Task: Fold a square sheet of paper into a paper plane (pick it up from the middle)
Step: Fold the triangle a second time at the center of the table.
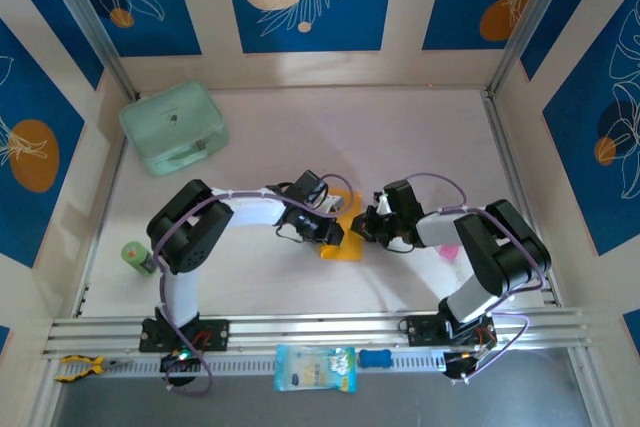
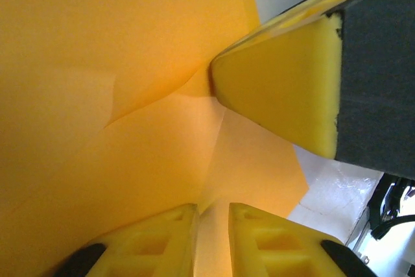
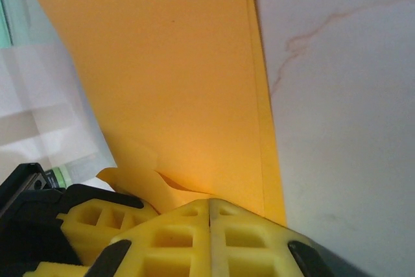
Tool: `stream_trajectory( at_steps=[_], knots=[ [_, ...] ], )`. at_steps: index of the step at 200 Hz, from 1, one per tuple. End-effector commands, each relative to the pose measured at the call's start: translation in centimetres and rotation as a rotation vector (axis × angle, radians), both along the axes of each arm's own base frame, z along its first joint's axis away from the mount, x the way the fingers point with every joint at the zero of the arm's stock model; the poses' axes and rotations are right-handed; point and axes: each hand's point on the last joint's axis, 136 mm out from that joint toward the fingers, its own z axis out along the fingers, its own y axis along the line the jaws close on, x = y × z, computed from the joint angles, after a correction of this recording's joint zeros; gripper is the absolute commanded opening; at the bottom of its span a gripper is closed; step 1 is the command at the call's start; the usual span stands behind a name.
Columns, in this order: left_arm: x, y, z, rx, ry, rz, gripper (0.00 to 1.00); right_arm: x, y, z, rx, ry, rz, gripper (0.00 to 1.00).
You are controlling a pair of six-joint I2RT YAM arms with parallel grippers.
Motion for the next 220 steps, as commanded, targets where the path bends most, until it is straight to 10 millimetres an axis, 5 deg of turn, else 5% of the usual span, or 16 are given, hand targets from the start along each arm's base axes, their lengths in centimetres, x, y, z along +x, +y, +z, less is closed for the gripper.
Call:
stream_trajectory(
  at_steps=[1, 75, 153, 220],
  knots=[
    [0.8, -0.8, 1.5, -0.045, -0.026, 0.004, 0.23, 0.7, -0.5, 2.3, -0.028, -0.050, -0.008, 0.07],
    [1.3, -0.7, 6.8, -0.184, -0.155, 0.040, 0.36, -0.9, -1.2, 3.9, 0.003, -0.081, -0.027, 0.14],
    [-0.5, 2.5, 2.6, -0.040, -0.050, 0.064, 0.10, -0.8, 1.5, 4.7, 0.040, -0.098, 0.032, 0.11],
    [-0.8, 2.3, 0.6, -0.029, -0.018, 0.051, 0.07, -0.9, 2.1, 4.4, 0.022, -0.094, 0.028, 0.10]
  ],
)
